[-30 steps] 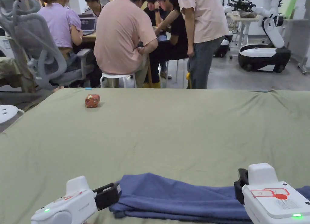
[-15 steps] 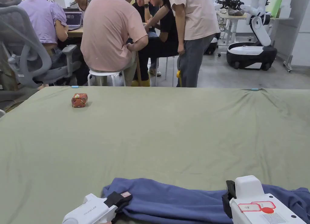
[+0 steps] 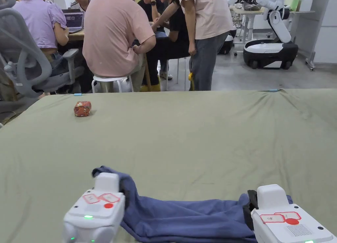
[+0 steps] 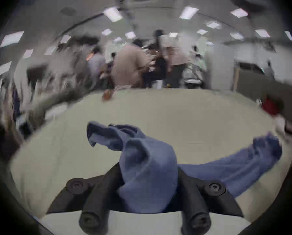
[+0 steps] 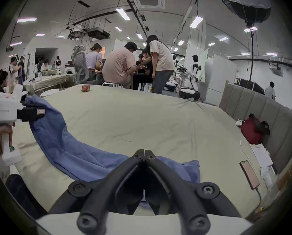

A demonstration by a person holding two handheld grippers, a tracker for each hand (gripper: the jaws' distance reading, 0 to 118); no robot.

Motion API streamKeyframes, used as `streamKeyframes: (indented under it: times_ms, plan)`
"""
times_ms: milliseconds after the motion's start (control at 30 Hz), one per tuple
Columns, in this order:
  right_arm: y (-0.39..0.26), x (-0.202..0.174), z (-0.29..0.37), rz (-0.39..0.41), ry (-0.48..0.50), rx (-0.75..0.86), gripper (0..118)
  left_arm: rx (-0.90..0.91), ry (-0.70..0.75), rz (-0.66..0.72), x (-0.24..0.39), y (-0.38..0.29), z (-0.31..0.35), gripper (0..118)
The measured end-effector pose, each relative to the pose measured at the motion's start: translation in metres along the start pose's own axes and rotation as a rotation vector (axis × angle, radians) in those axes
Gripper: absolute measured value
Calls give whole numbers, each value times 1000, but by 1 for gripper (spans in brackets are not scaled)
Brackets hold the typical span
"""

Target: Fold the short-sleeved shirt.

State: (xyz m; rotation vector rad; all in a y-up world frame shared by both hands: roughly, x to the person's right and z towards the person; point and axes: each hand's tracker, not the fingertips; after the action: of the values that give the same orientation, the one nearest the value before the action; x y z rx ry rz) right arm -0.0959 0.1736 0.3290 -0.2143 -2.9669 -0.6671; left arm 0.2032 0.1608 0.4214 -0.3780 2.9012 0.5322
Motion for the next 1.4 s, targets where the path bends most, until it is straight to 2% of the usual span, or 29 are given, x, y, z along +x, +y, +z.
streamKeyframes:
  times_ms: [100,167,267,333,367,400,467,567,667,733,767,833,867,967,1033,1100,1167,1233,1400]
  plan:
    - [-7,8,8,-34,-5,1,0,-44,-89,-213,73,10,-5,8]
    - [-12,13,13,-59,-6,-6,0,-144,-99,-357,121,4,-17,7]
    - [-18,20,21,-96,-11,-4,0,-233,-109,-407,161,-13,-35,7]
    - [-20,24,23,-105,-9,-9,0,-304,-131,-393,166,-23,-50,8]
    - [-20,25,23,-110,-5,-13,0,-340,-154,-372,164,-26,-55,16]
    - [-20,24,23,-113,0,-19,0,-344,-164,-327,161,-24,-55,31]
    - [-18,24,23,-110,21,-23,0,-249,-203,-138,140,-3,-39,69]
    - [-12,15,24,-62,29,-21,0,-162,-261,159,103,26,-5,89]
    - [-6,11,20,-40,52,-34,0,-116,-241,449,63,30,13,94]
    - [-3,8,19,-6,50,-38,0,-168,-219,552,48,27,4,89]
    - [-1,8,20,-7,58,-36,0,-208,-220,569,42,22,-6,71]
    - [0,6,21,-17,74,-33,0,-274,-223,565,45,11,-24,12]
    - [1,10,19,-28,80,-34,0,-310,-239,568,50,4,-33,0]
    - [1,11,19,-48,77,-35,0,-415,-401,632,73,-18,-51,0]
    - [0,19,18,-56,72,-39,0,-447,-445,600,96,-26,-58,0]
    - [-2,22,20,-67,56,-41,0,-473,-418,549,120,-30,-64,0]
    - [-5,29,22,-78,54,-47,0,-475,-434,555,134,-29,-65,0]
    - [-8,30,23,-80,47,-53,0,-425,-448,505,140,-19,-55,0]
    - [-8,26,19,-80,51,-67,0,-288,-401,519,103,5,-24,0]
